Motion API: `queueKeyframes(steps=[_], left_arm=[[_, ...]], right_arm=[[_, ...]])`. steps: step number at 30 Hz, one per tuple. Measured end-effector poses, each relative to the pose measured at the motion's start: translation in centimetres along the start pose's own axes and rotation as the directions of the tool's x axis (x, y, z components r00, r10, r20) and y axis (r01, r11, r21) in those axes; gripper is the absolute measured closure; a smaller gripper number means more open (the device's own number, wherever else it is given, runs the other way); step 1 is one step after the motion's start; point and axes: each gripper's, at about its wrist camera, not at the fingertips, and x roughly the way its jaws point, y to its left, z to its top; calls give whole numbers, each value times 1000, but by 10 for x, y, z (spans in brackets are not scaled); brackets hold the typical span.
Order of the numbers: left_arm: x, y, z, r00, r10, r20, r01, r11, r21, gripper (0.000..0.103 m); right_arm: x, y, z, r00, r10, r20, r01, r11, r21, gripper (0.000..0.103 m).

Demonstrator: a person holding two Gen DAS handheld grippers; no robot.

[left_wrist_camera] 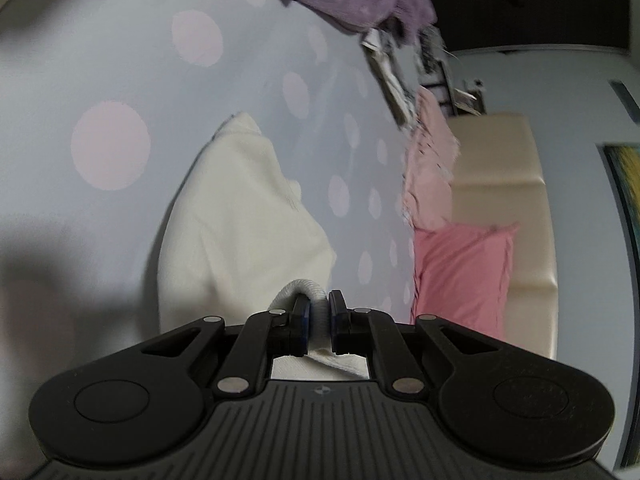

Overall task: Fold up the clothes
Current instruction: 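Lift the bundle end with both grippers and fold it over, then open both grippers and release the folded bundle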

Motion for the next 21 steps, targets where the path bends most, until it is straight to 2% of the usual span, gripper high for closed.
queueKeyframes(steps=[7,17,20,21], left_arm=[[38,-5,44,998,65,7,-65,996,-57,96],[96,4,100,986,168,20,-164,977,-138,96],[115,11,106,970,241,6,-238,962,-133,95],[118,13,107,968,249,10,-246,960,-133,95]], right_arm=[[18,-18,37,998,58,37,-63,987,148,92],[54,-47,91,995,63,83,-87,944,319,92],[62,-56,101,995,29,100,-63,934,352,87],[63,-60,104,994,25,109,-63,932,358,74]])
